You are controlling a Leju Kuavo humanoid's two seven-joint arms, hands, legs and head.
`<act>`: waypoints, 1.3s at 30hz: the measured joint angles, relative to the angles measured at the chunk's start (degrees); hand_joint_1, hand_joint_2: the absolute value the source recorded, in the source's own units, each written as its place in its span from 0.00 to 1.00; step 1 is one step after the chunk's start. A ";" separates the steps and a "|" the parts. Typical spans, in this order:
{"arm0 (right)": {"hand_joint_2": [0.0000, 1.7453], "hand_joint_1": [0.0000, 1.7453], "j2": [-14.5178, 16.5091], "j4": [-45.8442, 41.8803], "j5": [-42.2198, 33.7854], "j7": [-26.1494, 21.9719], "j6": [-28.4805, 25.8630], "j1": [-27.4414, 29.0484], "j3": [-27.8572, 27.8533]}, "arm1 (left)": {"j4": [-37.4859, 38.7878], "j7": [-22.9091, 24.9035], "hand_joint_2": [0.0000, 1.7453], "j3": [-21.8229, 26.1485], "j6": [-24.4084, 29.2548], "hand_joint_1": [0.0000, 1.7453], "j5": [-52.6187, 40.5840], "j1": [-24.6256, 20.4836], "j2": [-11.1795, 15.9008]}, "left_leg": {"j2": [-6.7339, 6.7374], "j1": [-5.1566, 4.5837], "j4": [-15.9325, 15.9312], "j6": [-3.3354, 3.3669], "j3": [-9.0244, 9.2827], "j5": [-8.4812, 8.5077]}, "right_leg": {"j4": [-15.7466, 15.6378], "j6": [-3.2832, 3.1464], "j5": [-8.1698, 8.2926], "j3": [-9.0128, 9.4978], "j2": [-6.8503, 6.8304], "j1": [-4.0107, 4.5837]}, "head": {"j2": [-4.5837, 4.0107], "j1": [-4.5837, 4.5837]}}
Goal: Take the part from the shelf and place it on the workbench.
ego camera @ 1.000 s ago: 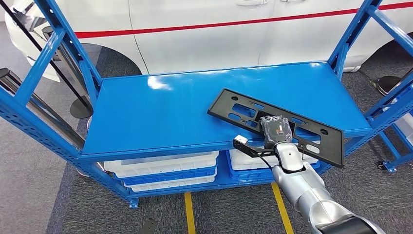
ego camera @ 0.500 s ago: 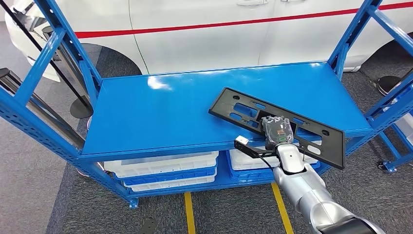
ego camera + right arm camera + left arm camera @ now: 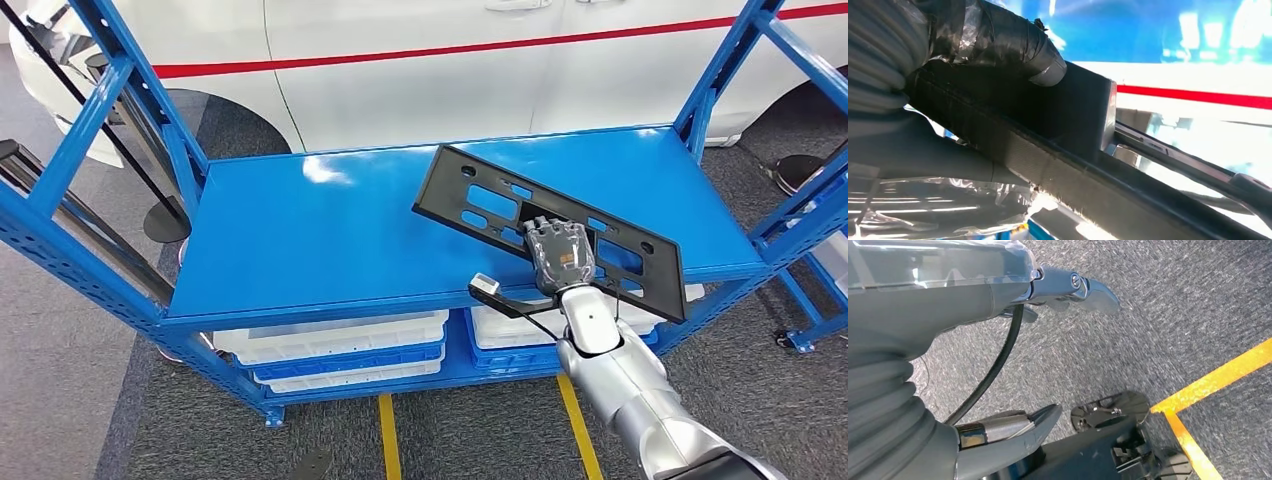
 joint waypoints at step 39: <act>1.00 1.00 -1.49 -1.20 0.01 0.28 0.00 -0.98 5.39 | 0.00 0.10 1.00 0.01 -1.67 0.00 -0.04 0.00 -0.04 | -0.05 -0.15 0.52 0.33 -0.30 -0.18 | -0.11 0.44 0.18 -0.01 -0.02 -0.30 | 0.00 -0.02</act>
